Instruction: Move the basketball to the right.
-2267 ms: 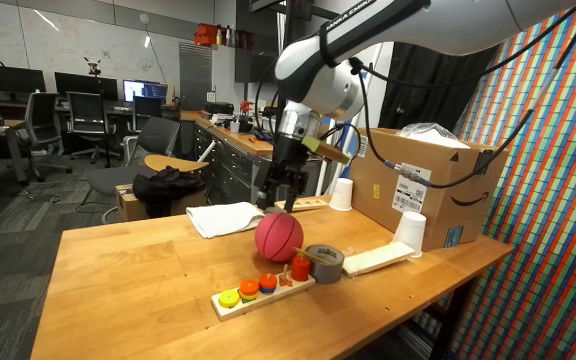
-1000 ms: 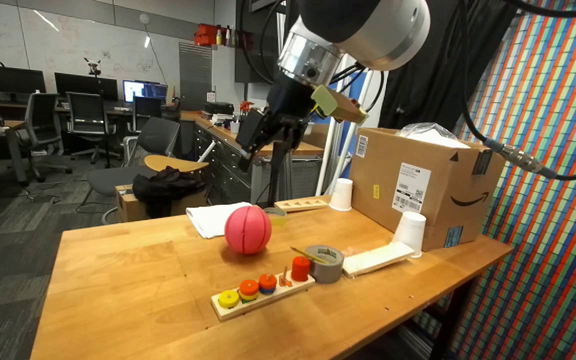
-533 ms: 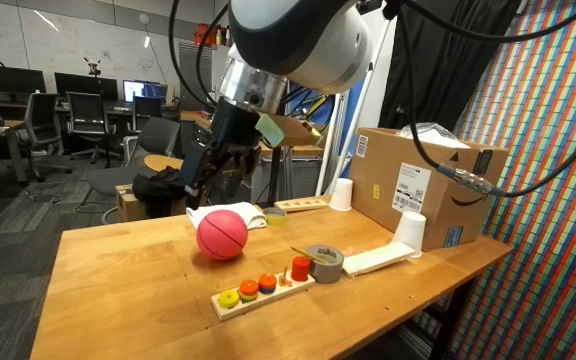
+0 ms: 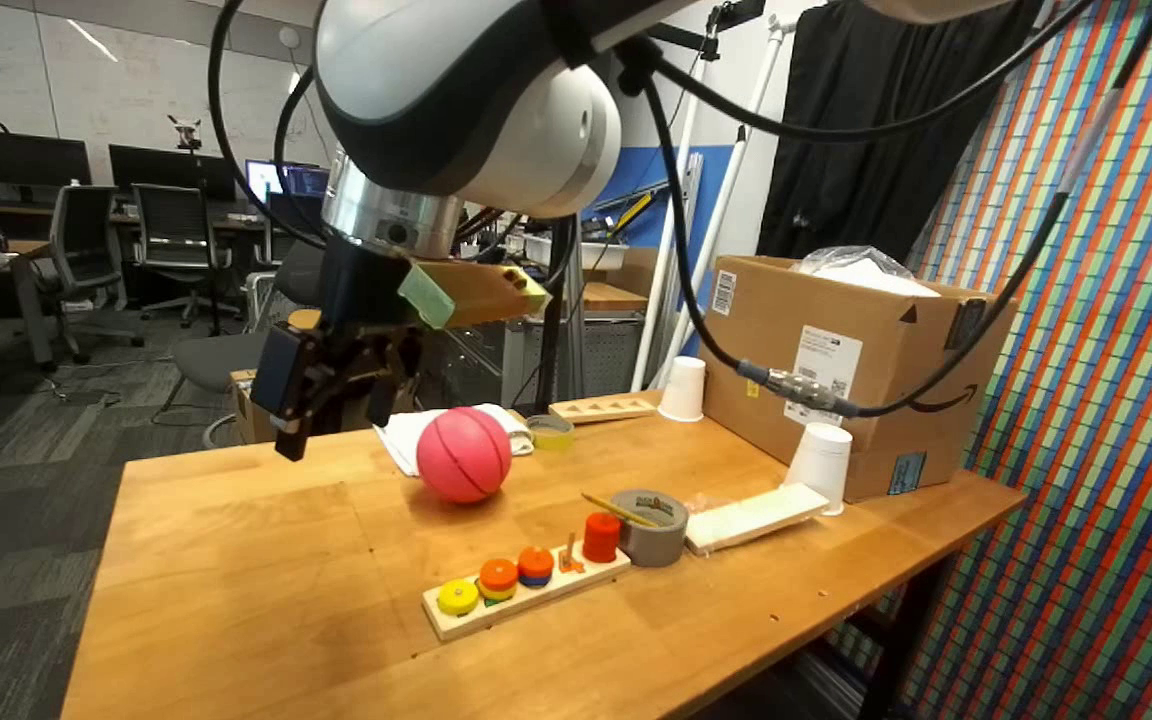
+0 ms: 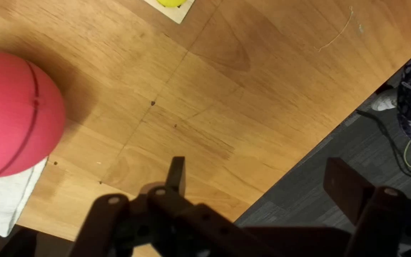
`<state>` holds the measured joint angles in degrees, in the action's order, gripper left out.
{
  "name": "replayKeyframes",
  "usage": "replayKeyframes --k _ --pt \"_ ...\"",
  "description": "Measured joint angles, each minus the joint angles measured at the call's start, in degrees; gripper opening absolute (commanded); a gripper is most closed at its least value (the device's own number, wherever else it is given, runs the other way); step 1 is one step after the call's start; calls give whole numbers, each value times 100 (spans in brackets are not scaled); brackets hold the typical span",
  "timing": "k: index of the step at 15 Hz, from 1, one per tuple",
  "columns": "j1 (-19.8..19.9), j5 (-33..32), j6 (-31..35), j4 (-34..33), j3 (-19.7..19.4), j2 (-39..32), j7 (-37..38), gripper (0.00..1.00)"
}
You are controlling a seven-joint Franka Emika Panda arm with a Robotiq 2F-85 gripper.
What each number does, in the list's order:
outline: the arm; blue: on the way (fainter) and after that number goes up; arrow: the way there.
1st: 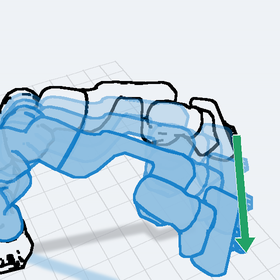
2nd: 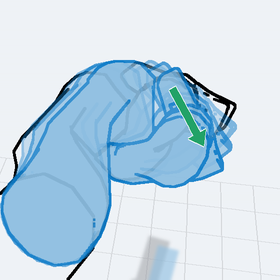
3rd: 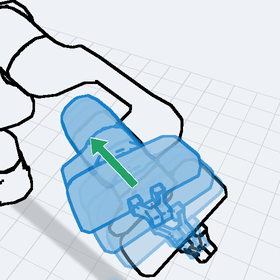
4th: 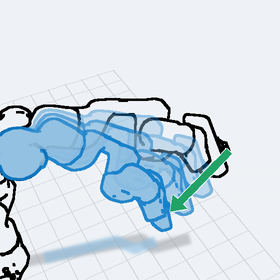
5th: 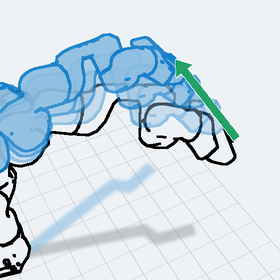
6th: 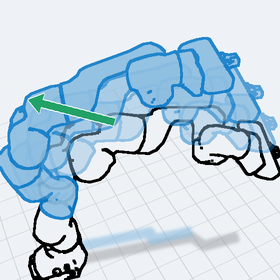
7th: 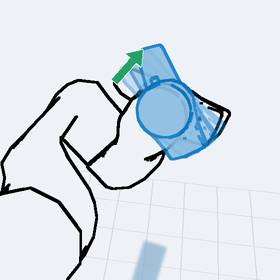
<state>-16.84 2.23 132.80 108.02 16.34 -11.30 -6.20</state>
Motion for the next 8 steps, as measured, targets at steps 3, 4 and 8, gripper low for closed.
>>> replayKeyframes --k 3,4,8 --pt "-42 -408 -62 -382 -21 -275 219 100" --pt "-53 -583 -62 -477 -38 -322 320 100" --pt "-55 -1002 -122 -771 -192 -494 545 100"
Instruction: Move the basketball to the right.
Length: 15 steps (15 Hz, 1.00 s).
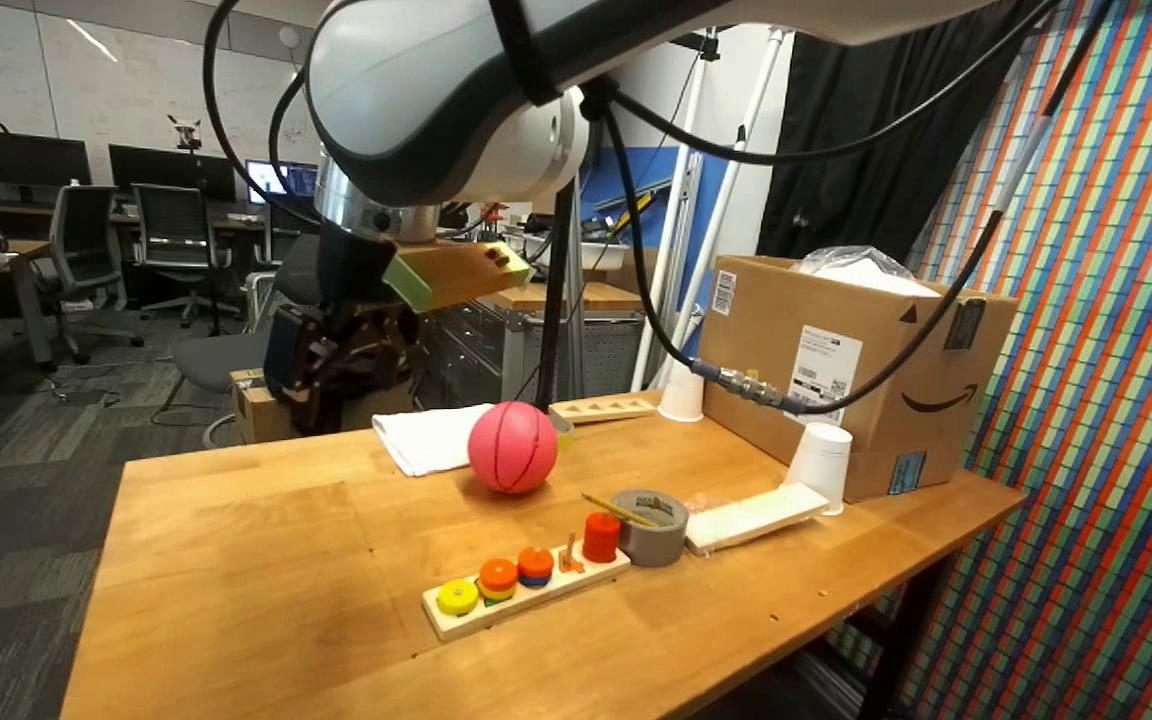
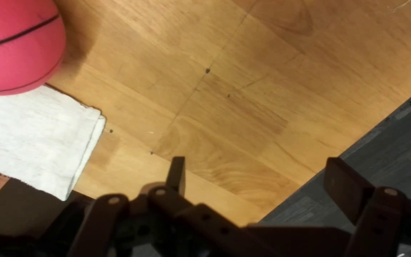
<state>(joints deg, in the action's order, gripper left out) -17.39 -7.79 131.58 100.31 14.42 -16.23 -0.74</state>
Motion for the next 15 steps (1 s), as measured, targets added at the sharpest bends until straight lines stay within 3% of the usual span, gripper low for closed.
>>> replayKeyframes --k 15 --pt "120 -30 -892 -812 -594 -1251 219 100"
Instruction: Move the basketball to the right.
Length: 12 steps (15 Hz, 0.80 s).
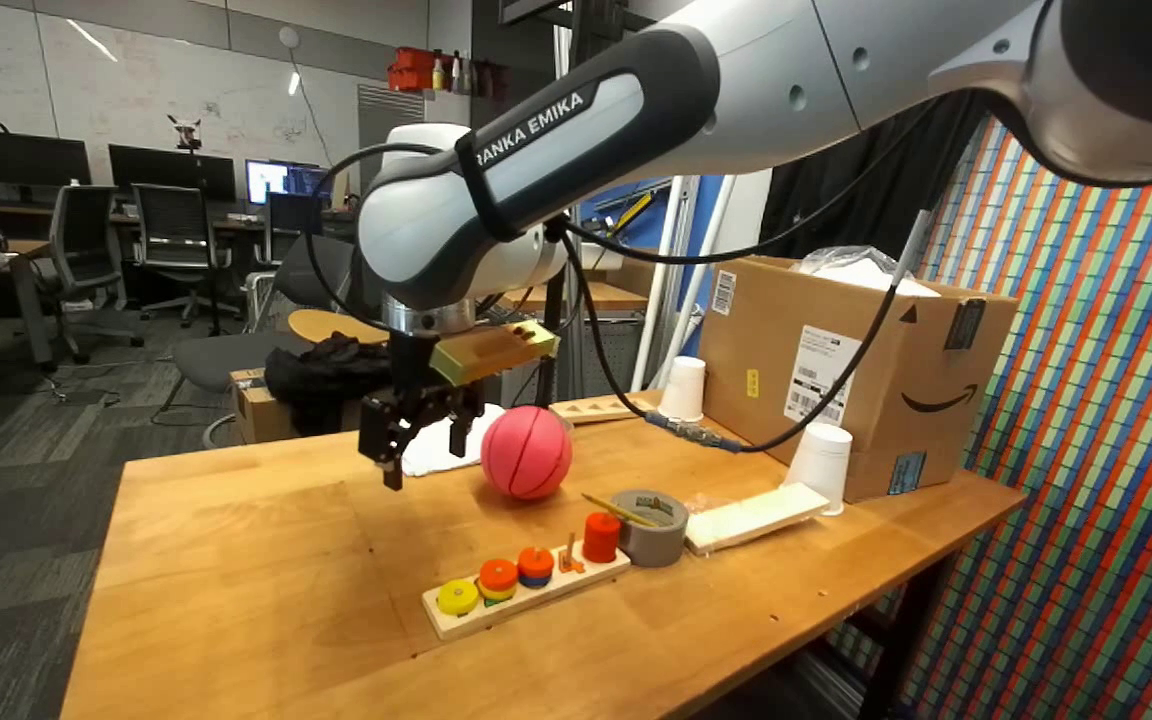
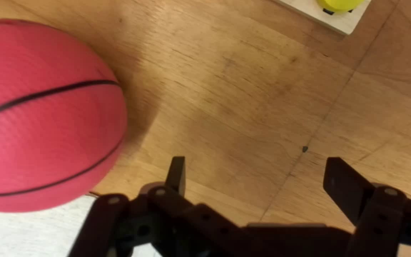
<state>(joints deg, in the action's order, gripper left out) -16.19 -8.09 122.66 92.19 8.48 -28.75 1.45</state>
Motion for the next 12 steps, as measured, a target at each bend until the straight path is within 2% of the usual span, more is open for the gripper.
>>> replayKeyframes --k 9,12 --pt "343 182 -146 -2 -129 -40 92 100" --pt "487 -60 -281 129 -526 98 302 100"
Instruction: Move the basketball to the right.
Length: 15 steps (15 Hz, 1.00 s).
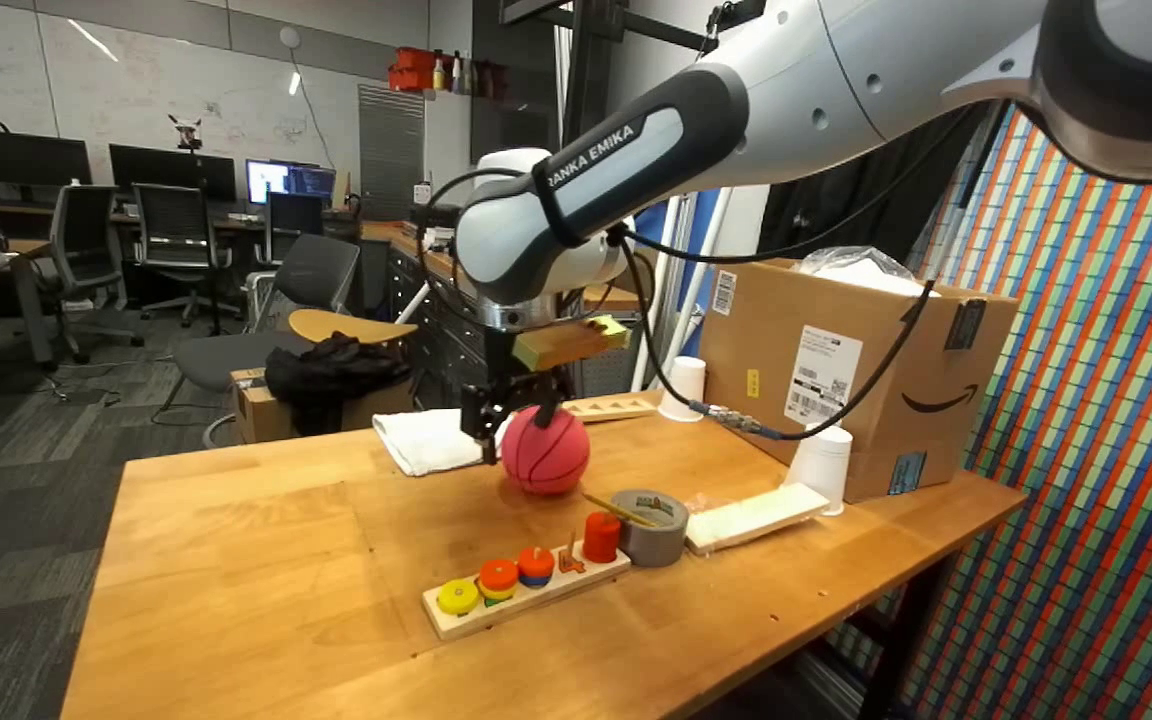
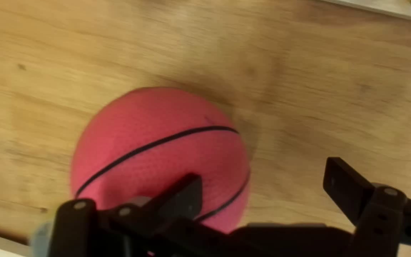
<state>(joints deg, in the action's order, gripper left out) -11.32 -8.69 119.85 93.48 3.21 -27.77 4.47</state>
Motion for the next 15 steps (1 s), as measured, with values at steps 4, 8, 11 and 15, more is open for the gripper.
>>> replayKeyframes --k 4,8,11,15 --pt "403 -598 -24 540 -665 549 393 100" --pt "625 -1301 -141 1133 -953 1271 757 100" --pt "563 -1666 -173 1504 -810 1734 993 100" --pt "391 -1756 -222 1884 -339 2243 1128 100"
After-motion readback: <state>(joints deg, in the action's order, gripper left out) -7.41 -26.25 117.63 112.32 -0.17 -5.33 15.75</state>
